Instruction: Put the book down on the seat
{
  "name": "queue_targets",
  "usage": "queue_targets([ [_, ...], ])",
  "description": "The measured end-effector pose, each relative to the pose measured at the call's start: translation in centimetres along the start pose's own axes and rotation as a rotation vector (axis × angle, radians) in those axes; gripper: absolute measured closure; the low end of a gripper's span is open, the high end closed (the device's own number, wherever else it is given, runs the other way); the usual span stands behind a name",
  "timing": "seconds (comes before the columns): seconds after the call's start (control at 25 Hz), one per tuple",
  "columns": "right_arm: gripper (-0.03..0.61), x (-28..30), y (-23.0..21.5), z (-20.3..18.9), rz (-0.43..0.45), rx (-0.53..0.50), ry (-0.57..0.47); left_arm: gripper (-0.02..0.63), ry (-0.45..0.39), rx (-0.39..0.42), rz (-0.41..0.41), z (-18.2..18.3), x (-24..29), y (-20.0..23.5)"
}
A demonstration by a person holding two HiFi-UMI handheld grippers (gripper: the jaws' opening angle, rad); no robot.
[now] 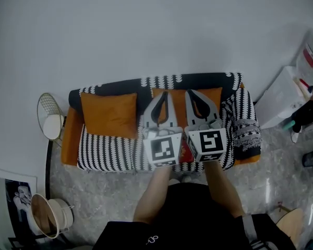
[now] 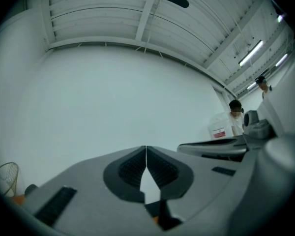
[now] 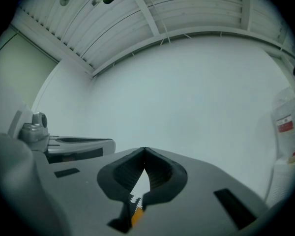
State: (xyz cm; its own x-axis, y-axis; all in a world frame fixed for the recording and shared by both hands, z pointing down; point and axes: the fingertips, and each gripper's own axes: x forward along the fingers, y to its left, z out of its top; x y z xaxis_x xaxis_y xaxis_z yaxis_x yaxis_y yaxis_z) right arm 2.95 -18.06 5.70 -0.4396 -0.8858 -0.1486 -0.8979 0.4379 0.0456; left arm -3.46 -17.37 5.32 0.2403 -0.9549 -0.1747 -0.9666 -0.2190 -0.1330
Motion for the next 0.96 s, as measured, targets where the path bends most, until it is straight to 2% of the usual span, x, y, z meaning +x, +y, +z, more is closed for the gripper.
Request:
queue_targets([
  [0.64, 0.569, 0.32, -0.18, -0.29, -0.001, -0.008, 0.002, 0.600, 0.003, 0.001, -0.011, -0.45, 0.46, -0.06],
  [0.8, 0.569, 0.52, -0.07, -0.33, 0.002, -0.008, 0.002, 0.600, 0.003, -0.022, -0.001, -0.26, 0.52, 0.10],
  [0.96, 0.569, 0.51, -0.04, -0.42, 0.003, -0.007, 0.003, 0.600, 0.009, 0.022, -0.019, -0.68, 0.55, 0.06],
])
